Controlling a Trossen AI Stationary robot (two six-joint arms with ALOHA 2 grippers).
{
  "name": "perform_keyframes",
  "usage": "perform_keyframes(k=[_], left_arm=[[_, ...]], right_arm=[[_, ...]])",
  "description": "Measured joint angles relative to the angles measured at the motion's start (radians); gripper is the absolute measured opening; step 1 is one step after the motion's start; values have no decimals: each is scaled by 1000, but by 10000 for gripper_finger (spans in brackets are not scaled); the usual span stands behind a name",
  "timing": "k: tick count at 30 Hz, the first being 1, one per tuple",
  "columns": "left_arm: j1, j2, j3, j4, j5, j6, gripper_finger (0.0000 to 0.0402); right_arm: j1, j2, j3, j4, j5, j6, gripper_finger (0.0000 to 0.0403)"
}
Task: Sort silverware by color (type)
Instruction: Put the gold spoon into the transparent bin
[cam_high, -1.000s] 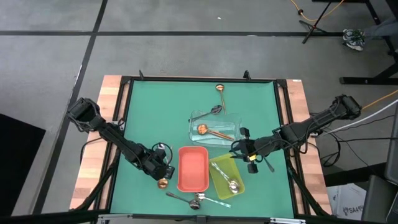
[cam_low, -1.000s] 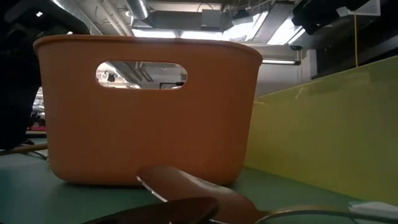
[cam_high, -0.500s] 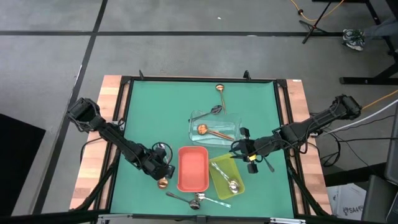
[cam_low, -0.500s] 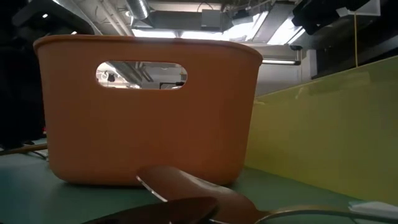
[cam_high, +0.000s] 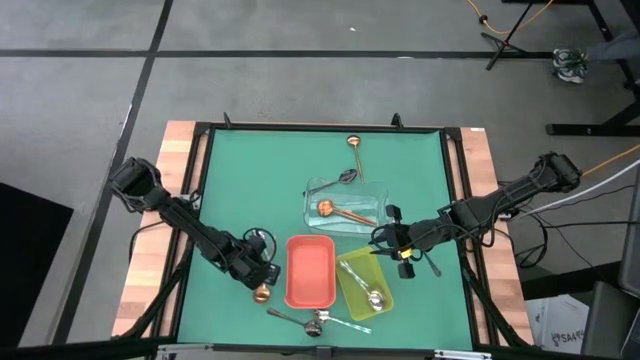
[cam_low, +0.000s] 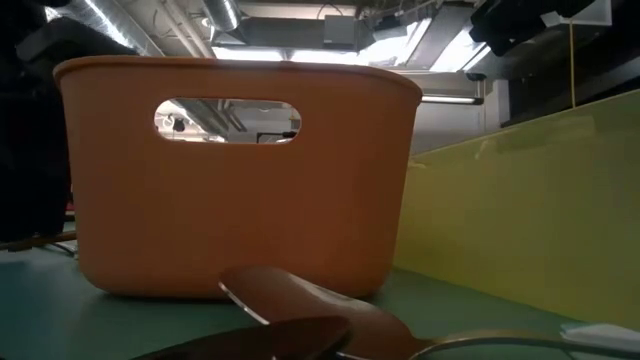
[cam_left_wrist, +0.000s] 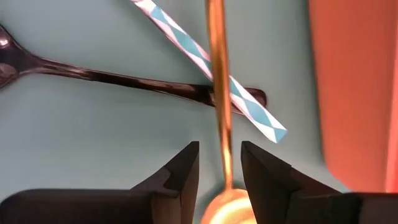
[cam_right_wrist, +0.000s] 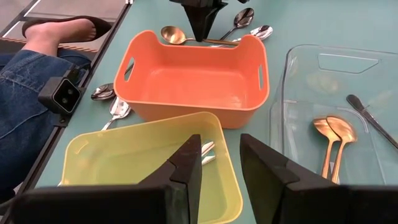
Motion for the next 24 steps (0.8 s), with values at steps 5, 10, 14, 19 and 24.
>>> perform_keyframes(k=[5, 10, 14, 19, 24], left_arm=[[-1, 45, 2, 17, -3, -1, 112], [0, 44, 2, 15, -2, -1, 110], [0, 41, 1, 12, 0, -1, 89], [0, 41, 0, 5, 4, -3, 50], [0, 43, -1, 20, 9, -6, 22]], right_arm=[[0, 0, 0, 1, 0, 0, 99], [0, 0, 0, 1, 0, 0, 99], [0, 0, 0, 1, 0, 0, 99], [0, 0, 0, 0, 0, 0, 99], [0, 0, 0, 0, 0, 0, 99]])
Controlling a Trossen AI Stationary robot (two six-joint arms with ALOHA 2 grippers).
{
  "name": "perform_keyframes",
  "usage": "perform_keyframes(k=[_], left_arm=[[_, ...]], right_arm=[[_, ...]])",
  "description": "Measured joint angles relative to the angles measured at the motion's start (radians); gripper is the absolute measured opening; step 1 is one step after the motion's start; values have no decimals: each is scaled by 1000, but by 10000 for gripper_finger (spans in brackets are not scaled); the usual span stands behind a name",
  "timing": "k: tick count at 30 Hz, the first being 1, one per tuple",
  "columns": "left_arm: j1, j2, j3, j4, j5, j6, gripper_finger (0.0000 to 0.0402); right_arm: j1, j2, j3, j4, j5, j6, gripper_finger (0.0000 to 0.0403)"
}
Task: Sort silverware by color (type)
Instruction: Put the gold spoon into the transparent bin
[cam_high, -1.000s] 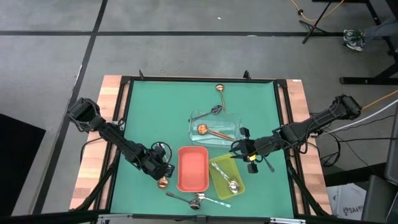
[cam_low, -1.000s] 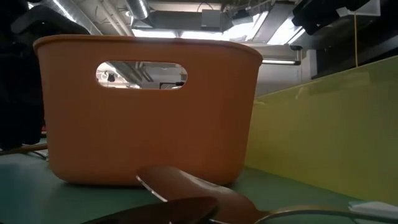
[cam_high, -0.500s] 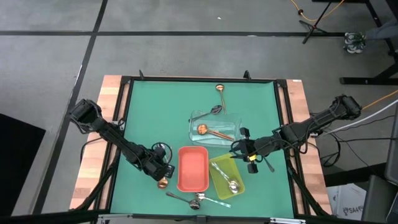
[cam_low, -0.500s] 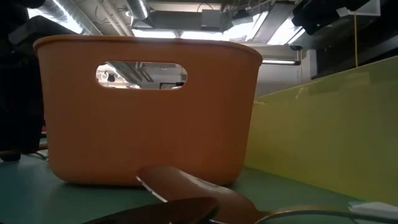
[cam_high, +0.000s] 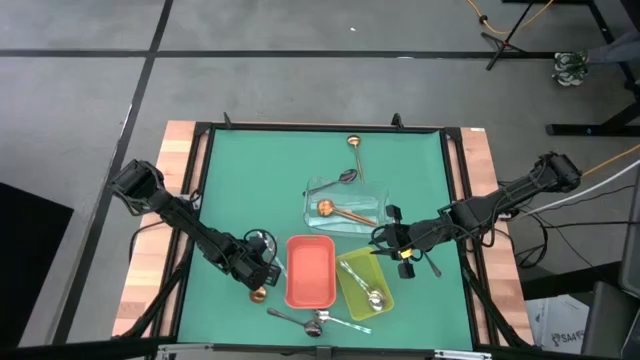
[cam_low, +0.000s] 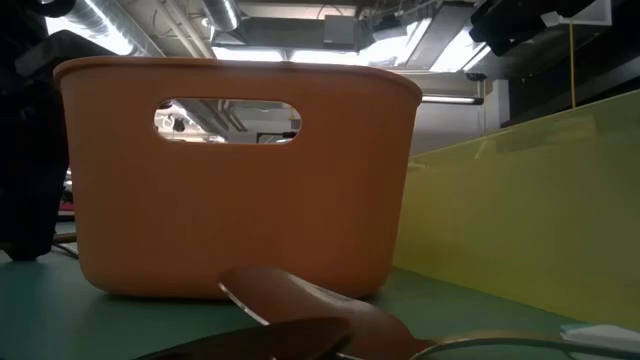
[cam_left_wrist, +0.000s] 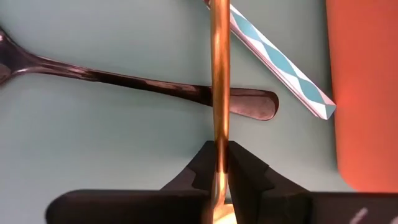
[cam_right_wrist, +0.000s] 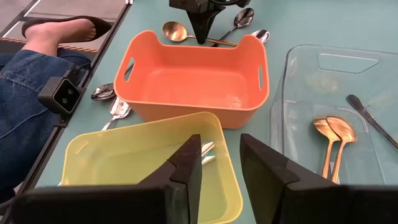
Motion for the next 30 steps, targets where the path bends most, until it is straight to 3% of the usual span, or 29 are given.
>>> perform_keyframes(k=[12, 19, 30], left_arm=[[-8, -63, -2, 1, 10, 10, 12], [-13, -168, -2, 13, 31, 130, 11], [30, -306, 0, 178, -191, 507, 10]], right_arm=[[0, 0, 0, -1, 0, 0, 99], [0, 0, 0, -1, 0, 0, 99], [0, 0, 0, -1, 0, 0, 99]])
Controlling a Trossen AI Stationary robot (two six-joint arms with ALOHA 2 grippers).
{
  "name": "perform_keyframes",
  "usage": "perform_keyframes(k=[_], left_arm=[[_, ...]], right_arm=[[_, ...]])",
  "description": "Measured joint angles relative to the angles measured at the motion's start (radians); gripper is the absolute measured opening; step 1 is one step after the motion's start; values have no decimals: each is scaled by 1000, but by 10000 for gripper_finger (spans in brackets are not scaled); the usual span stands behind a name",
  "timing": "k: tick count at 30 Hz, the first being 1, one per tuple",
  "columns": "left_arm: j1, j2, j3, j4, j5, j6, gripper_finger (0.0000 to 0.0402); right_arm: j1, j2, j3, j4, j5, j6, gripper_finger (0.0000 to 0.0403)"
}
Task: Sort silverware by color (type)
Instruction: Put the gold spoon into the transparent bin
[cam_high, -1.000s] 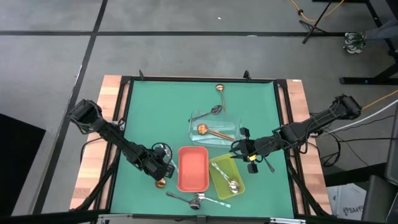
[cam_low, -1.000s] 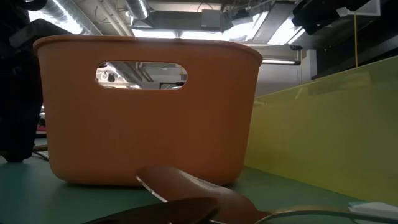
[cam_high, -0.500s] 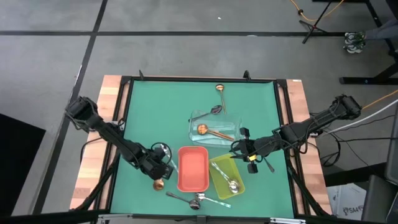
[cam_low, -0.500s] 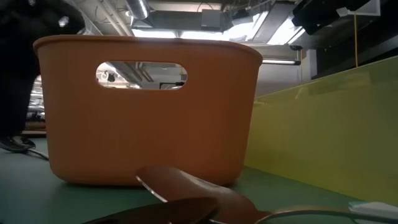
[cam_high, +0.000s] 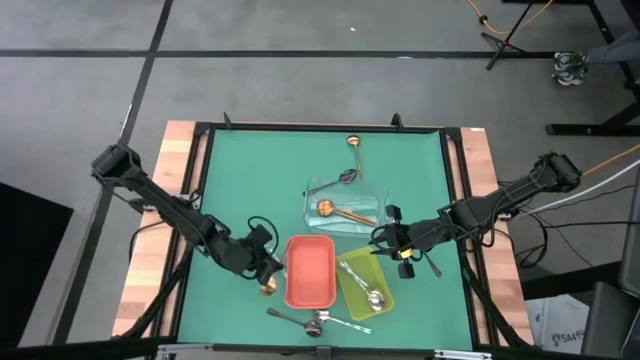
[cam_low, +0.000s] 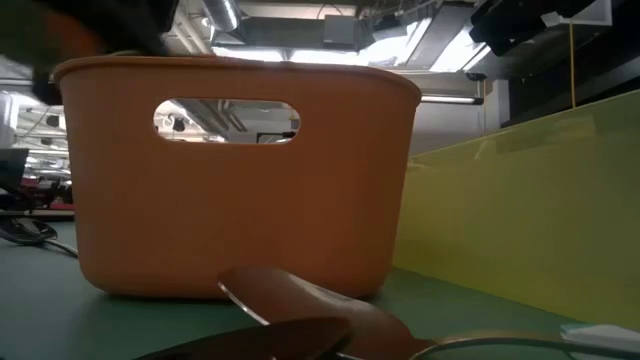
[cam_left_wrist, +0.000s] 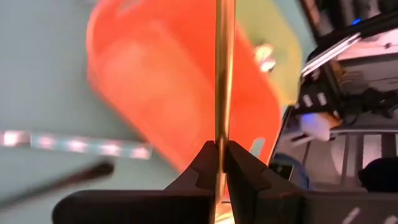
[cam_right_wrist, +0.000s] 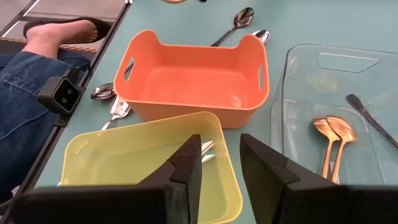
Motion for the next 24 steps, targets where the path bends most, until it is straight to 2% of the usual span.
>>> perform_keyframes(k=[7, 15, 24], left_arm=[[69, -13, 0, 133, -92, 273, 10], [198, -11, 0, 343, -230, 754, 10], [364, 40, 0, 658, -246, 1267, 10]], right_arm=[[0, 0, 0, 1, 0, 0, 99], [0, -2, 0, 0, 23, 0, 99], [0, -46, 0, 0, 116, -1, 99]])
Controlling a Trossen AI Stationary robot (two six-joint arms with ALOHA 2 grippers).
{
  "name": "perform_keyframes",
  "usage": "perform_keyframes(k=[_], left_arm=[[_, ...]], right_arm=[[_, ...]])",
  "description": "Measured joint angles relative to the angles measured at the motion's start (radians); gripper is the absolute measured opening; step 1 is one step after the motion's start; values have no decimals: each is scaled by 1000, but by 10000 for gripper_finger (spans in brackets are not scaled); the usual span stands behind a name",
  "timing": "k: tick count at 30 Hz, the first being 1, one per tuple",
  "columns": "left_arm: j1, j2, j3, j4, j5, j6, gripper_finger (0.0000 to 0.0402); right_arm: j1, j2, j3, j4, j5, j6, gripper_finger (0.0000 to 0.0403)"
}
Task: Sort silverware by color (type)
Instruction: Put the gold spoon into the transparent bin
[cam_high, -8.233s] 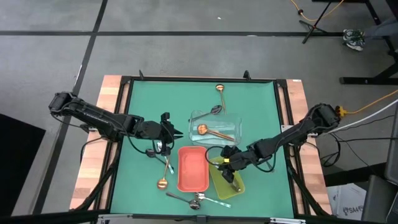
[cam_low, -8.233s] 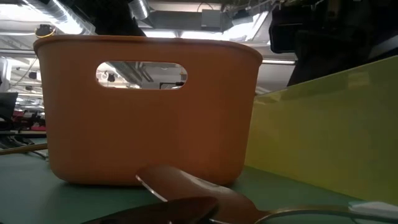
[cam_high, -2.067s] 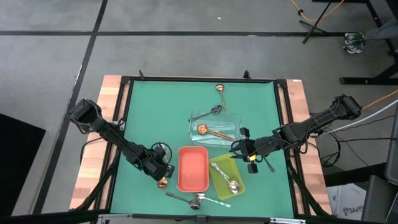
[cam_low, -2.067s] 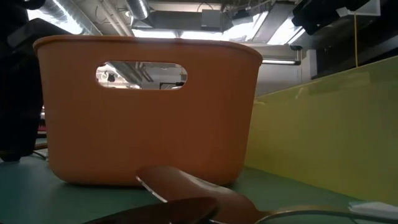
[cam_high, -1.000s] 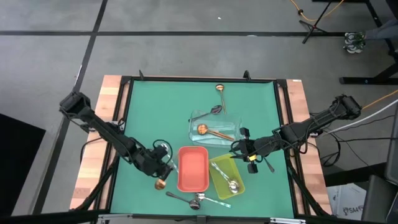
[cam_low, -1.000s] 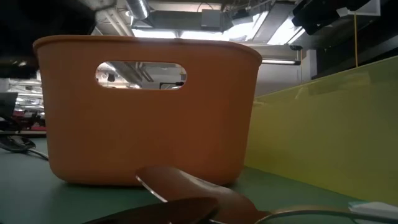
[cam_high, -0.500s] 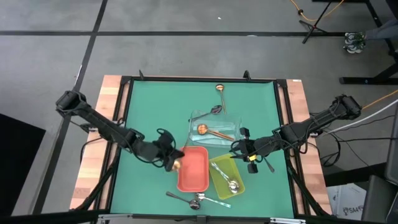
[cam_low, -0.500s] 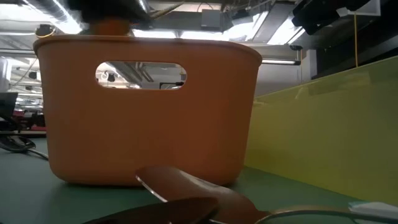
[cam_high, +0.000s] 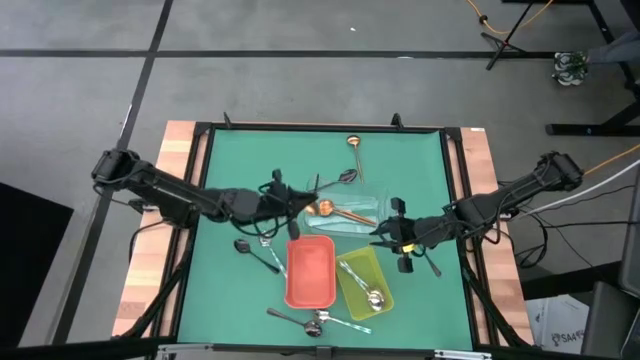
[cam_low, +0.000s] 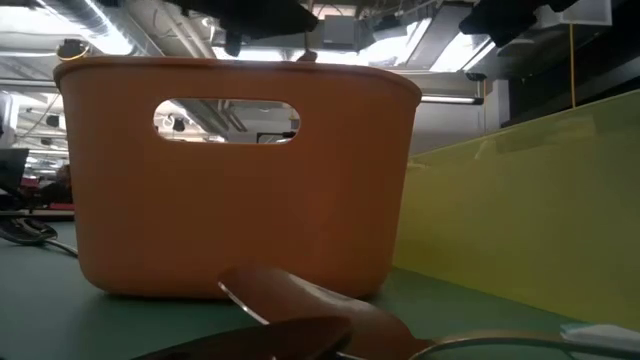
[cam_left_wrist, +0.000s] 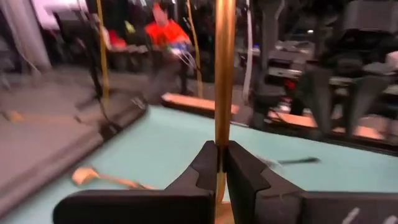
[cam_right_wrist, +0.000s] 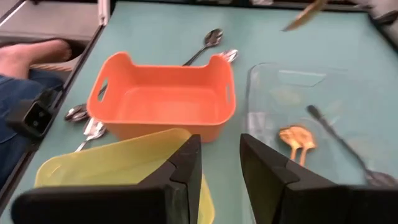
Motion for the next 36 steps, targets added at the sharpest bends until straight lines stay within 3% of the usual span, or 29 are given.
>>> perform_keyframes(k=[4, 9, 17, 26, 36], left_arm=[[62, 44, 0, 134, 31, 159, 10], [131, 130, 0, 275, 150, 280, 10], [190, 313, 68, 310, 290, 371, 10], [196, 502, 197, 159, 310, 482, 10], [195, 537, 225, 15, 310, 476, 23]], right_arm=[[0, -27, 0, 1, 81, -4, 99], [0, -57, 0, 3, 217, -50, 99], [0, -113, 0, 11, 417, -82, 99], [0, -160, 0, 10, 424, -80, 99], [0, -157, 0, -1, 423, -80, 99]])
